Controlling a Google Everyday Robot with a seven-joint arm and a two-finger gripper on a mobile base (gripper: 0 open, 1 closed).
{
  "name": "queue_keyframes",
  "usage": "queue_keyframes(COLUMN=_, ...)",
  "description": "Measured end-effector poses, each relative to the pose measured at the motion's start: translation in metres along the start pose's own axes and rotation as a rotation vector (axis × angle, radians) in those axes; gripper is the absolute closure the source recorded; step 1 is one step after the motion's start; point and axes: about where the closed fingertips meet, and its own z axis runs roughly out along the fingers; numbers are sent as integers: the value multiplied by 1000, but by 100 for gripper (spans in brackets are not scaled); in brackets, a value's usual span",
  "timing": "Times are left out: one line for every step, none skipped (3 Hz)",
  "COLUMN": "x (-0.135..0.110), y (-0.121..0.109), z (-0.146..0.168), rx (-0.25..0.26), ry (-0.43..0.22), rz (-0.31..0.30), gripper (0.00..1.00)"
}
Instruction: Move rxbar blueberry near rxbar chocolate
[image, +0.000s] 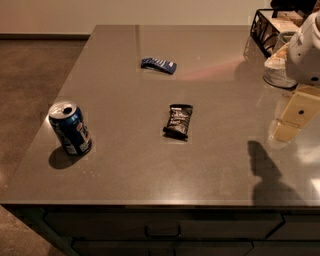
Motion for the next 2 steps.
queue_keyframes(x=0, y=0, z=0, rx=0, ry=0, rz=0, gripper=0)
queue_keyframes(x=-10, y=-14, z=3, rx=8, ry=-14, rz=2, gripper=0)
